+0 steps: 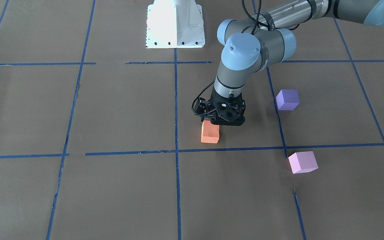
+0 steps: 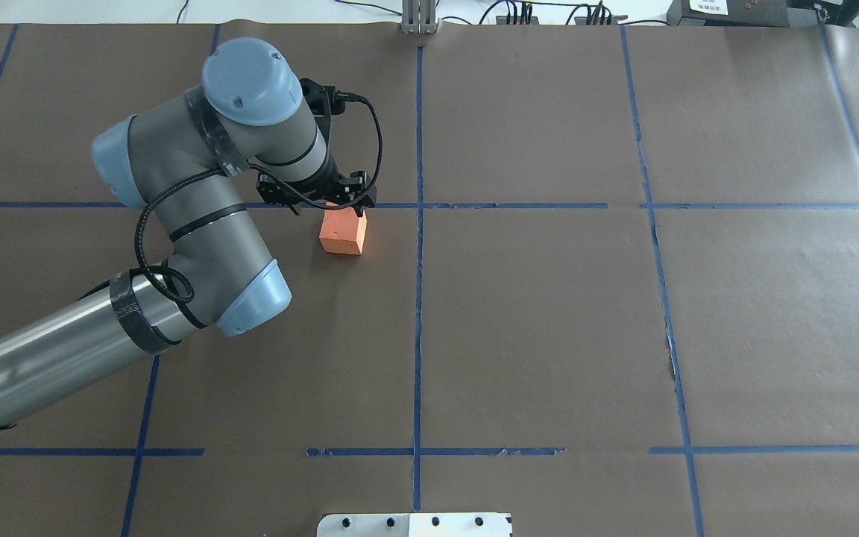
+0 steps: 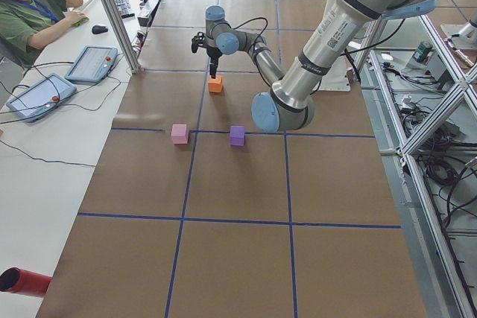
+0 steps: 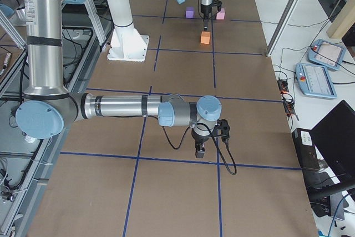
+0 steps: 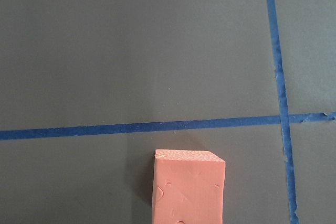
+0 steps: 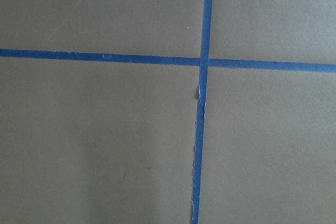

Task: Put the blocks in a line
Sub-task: 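Reach the left gripper over the orange cube, then lower the left gripper and close it on the orange cube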

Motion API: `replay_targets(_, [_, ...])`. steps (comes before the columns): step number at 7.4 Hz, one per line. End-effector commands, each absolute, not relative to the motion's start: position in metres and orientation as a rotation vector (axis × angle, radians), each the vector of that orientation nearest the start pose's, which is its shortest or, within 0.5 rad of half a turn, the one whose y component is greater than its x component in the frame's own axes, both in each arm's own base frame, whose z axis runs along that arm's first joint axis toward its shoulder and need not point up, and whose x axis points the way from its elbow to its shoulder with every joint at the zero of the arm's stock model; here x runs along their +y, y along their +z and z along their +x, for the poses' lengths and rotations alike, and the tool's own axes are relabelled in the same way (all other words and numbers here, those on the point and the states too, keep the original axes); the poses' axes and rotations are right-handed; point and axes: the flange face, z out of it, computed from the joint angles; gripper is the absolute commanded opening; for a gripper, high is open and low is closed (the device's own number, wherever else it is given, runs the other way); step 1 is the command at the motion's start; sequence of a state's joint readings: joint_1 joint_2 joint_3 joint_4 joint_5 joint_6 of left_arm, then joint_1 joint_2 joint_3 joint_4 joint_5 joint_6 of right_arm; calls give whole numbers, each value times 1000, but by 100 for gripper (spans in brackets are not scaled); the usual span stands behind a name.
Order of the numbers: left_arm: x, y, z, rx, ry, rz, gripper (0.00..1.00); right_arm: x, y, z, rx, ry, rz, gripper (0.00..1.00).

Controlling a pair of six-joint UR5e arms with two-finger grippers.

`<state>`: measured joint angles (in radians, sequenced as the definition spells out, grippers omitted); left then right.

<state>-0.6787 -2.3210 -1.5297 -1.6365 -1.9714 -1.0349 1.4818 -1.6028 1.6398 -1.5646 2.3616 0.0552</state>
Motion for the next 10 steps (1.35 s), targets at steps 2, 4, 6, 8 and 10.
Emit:
replay_targets(2, [-514, 229, 535, 798, 42, 123, 100, -485, 639, 20, -791, -49, -16, 100])
replay_targets(4, [-519, 227, 540, 793, 46, 136, 100, -485, 638, 20, -791, -50, -15, 100])
replay_targets(6, [-526, 232, 547, 791, 45, 142, 100, -485, 638, 20, -791, -50, -15, 100])
replay_targets(8, [-530, 237, 550, 795, 47, 148, 100, -485, 638, 19, -792, -50, -15, 100])
replay_targets(10, [-537, 247, 554, 801, 43, 159, 100, -485, 638, 19, -792, -49, -16, 100])
